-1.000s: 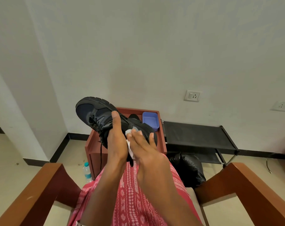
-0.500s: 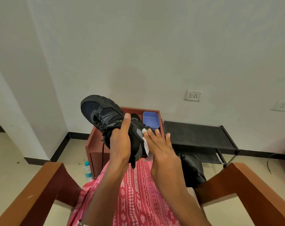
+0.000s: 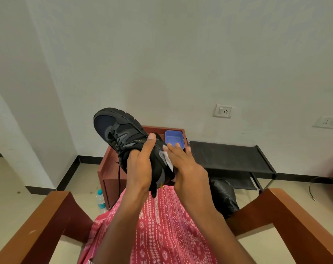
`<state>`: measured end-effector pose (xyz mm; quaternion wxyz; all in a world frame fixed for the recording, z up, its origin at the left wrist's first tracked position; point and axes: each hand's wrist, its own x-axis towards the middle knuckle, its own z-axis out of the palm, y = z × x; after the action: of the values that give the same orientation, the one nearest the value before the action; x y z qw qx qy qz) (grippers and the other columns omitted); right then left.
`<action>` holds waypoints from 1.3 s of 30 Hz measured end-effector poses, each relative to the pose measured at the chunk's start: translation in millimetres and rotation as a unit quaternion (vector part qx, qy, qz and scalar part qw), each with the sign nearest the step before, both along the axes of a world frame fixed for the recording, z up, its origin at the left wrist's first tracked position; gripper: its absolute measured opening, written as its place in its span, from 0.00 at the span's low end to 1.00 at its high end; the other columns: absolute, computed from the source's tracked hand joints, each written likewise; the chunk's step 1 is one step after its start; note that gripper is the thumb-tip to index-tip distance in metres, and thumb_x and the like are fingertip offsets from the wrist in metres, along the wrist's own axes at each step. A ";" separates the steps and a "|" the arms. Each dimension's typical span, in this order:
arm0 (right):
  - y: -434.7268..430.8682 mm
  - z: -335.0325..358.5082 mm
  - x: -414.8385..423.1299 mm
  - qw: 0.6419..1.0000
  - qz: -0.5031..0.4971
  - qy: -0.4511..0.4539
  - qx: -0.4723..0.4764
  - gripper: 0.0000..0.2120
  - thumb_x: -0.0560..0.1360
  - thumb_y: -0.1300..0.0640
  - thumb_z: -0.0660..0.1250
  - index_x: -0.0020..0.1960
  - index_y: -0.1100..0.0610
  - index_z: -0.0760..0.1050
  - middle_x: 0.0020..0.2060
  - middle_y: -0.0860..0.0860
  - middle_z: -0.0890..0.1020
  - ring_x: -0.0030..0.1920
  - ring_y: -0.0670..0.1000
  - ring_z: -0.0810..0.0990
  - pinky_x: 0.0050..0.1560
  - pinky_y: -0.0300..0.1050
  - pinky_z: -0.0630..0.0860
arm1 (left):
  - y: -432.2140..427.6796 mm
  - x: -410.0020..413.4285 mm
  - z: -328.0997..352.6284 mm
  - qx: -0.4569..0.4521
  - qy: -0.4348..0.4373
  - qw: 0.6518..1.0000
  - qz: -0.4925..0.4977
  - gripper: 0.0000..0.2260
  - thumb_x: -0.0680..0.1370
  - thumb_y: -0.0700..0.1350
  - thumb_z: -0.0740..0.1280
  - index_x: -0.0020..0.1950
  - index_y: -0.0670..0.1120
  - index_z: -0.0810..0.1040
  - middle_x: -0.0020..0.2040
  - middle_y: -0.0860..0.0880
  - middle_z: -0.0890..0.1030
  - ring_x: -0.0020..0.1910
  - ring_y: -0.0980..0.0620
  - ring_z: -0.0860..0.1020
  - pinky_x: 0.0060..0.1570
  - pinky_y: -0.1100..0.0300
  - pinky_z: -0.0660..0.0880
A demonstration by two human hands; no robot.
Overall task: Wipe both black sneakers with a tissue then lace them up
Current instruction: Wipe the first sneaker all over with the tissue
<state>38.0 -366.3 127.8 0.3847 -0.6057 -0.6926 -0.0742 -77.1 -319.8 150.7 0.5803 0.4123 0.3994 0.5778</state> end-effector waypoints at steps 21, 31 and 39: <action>-32.2 -14.2 1.8 0.991 -0.100 -0.012 0.088 0.22 0.65 0.71 0.77 0.59 0.61 0.83 0.55 0.54 0.85 0.53 0.52 0.82 0.58 0.41 0.75 | 1.4 -2.3 0.2 -0.016 0.008 1.000 0.026 0.31 0.69 0.60 0.72 0.53 0.31 0.78 0.52 0.36 0.83 0.53 0.39 0.83 0.60 0.39 0.77; -0.3 -2.3 -0.2 0.994 -0.078 -0.023 0.073 0.23 0.66 0.73 0.77 0.60 0.60 0.82 0.56 0.55 0.84 0.56 0.55 0.84 0.59 0.47 0.78 | 4.1 -1.4 -4.5 0.004 0.043 0.999 0.018 0.25 0.66 0.64 0.72 0.47 0.43 0.79 0.47 0.41 0.82 0.49 0.38 0.81 0.60 0.36 0.75; -29.6 -25.9 -6.5 0.995 -0.065 0.012 0.071 0.26 0.66 0.69 0.79 0.63 0.60 0.80 0.61 0.54 0.82 0.62 0.52 0.81 0.59 0.50 0.80 | 7.5 -4.2 -7.3 -0.081 -0.019 0.996 0.044 0.18 0.75 0.52 0.73 0.51 0.37 0.78 0.54 0.41 0.83 0.53 0.44 0.83 0.60 0.42 0.77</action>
<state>31.5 -395.9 102.0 0.4294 -0.6216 -0.6398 -0.1410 -81.3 -312.3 143.5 0.5932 0.3348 0.4519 0.5759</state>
